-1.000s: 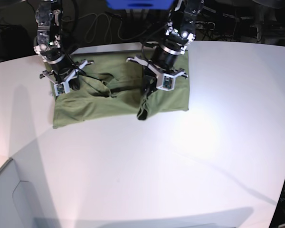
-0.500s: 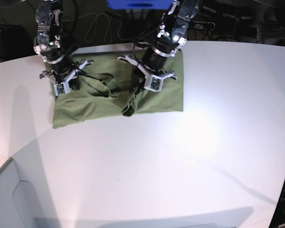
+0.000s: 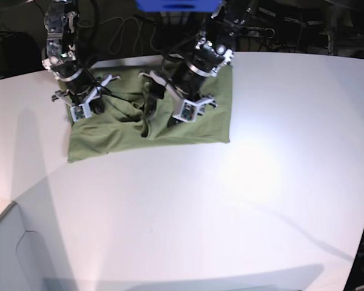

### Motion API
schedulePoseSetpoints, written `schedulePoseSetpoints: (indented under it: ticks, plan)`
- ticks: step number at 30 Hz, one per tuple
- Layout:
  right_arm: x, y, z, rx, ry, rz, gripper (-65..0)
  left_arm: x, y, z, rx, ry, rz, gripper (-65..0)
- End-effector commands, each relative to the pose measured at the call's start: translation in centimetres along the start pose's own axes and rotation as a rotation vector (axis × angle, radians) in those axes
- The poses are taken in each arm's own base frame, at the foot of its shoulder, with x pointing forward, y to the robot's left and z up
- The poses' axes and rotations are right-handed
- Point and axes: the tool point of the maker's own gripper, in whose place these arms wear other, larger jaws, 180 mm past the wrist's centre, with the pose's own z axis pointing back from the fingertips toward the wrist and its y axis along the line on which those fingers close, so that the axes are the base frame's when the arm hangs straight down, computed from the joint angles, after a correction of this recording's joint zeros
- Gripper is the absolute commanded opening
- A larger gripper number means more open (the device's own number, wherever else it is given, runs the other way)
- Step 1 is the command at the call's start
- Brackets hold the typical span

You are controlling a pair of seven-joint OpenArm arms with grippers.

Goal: Fold the T-shirt properly
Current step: 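Fold the held strip end with the left gripper toward the right gripper, then grasp both ends of the shortened green strip with both grippers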

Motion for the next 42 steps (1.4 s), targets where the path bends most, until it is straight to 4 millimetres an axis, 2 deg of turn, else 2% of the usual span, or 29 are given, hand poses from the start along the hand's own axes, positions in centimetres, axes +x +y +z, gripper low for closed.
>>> schedulePoseSetpoints:
  ticks: [1, 3, 5, 10, 13, 16, 18, 26, 29, 34, 36, 40, 42]
  plan:
    - [0.4, 0.4, 0.2, 0.024, -0.006, 0.027, -57.4, 2.2, -0.5, 0.5, -0.016, -0.074, 0.002, -32.7]
    - [0.6, 0.5, 0.7, 0.025, -0.015, 0.034, -52.4, 3.3, 0.1, 1.5, -0.008, -0.099, -0.024, -33.4]
    - [1.4, -0.3, 1.7, -0.005, -0.040, 0.041, -47.4, 4.0, 1.5, 2.5, 0.024, -0.119, -0.047, -33.4]
    - [4.9, -2.4, 3.9, -0.089, -0.141, 0.049, -36.6, 3.4, 7.1, 4.2, 0.176, -0.100, -0.051, -33.2]
    - [5.3, -4.3, 4.6, -0.157, -0.166, -0.001, -27.1, 0.7, 11.0, 4.6, 0.274, -0.029, -0.035, -33.1]
    - [5.8, -5.3, 4.2, -0.190, -0.188, -0.048, -14.1, -2.1, 12.7, 4.4, 0.310, 0.043, -0.014, -33.1]
    - [5.2, -5.7, 3.7, -0.193, -0.173, -0.065, -9.3, -3.2, 12.9, 4.3, 0.315, 0.069, -0.006, -33.2]
    - [1.4, -6.3, 1.0, -0.175, -0.075, -0.138, -9.9, -4.0, 13.0, 4.2, 0.316, 0.092, 0.000, -33.2]
    - [0.5, -6.9, 1.2, -0.188, -0.054, -0.146, -9.9, -4.0, 13.0, 4.2, 0.314, 0.090, 0.000, -33.2]
    - [-0.8, -6.4, 1.5, -0.178, -0.022, -0.143, -10.6, -4.0, 13.0, 4.2, 0.314, 0.090, 0.000, -33.2]
    - [-1.3, -6.2, 1.7, -0.175, -0.012, -0.146, -14.8, -4.2, 12.9, 4.3, 0.316, 0.094, 0.003, -33.2]
    - [-1.9, -5.3, 1.5, -0.154, 0.006, -0.145, -28.9, -4.2, 12.8, 4.3, 0.315, 0.094, 0.006, -33.2]
    - [-2.3, -4.6, 1.5, -0.136, 0.015, -0.144, -32.7, -4.2, 12.8, 4.2, 0.314, 0.094, 0.008, -33.2]
